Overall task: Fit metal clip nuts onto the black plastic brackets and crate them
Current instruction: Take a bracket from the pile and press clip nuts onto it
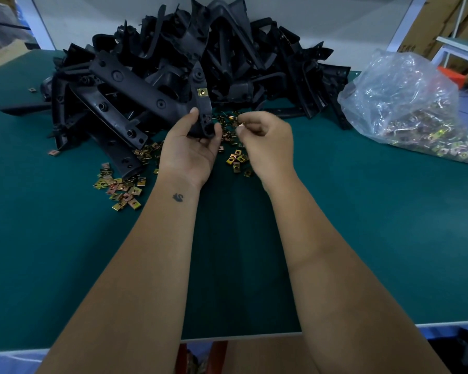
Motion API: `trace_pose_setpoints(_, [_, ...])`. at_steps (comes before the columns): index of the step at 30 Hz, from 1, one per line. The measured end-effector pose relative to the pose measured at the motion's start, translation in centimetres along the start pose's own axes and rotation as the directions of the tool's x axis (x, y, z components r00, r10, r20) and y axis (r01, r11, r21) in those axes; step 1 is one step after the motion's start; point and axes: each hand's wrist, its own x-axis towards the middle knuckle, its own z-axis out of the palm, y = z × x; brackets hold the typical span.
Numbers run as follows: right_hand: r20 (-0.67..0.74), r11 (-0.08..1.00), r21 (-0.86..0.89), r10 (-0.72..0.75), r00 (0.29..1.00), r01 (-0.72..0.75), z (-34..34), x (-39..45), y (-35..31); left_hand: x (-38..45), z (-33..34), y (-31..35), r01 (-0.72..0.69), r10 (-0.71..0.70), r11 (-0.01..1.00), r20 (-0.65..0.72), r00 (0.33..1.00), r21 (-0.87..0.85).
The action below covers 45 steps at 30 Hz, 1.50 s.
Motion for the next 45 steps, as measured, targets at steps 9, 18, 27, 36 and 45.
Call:
trace_pose_setpoints(9, [0.075, 0.823, 0.541, 0.159, 0.984, -0.174, -0.85, 0.02, -0.69, -0.36, 0.19, -0.29, 0.058, -0.065, 0.997, 0.129, 0.99, 0.058])
trace_pose_setpoints(18, [0.105, 0.783, 0.595, 0.152, 0.983, -0.184, -1.12, 0.09, -0.63, -0.53, 0.22, -0.48, 0.077, -0.096, 0.991, 0.185, 0.978, 0.107])
trace_pose_setpoints(27, [0.137, 0.732, 0.643, 0.177, 0.975, -0.224, -1.0, 0.25, -0.5, -0.44, -0.02, -0.57, 0.092, -0.117, 0.988, 0.22, 0.968, 0.122])
trace_pose_setpoints(36, [0.171, 0.724, 0.648, 0.168, 0.971, -0.239, -0.77, 0.4, -0.38, -0.32, -0.05, -0.54, 0.098, -0.115, 0.991, 0.212, 0.971, 0.086])
trace_pose_setpoints(45, [0.182, 0.808, 0.504, 0.247, 0.952, -0.306, -0.61, 0.48, -0.52, -0.4, -0.05, -0.69, 0.081, -0.132, 0.974, 0.239, 0.962, 0.209])
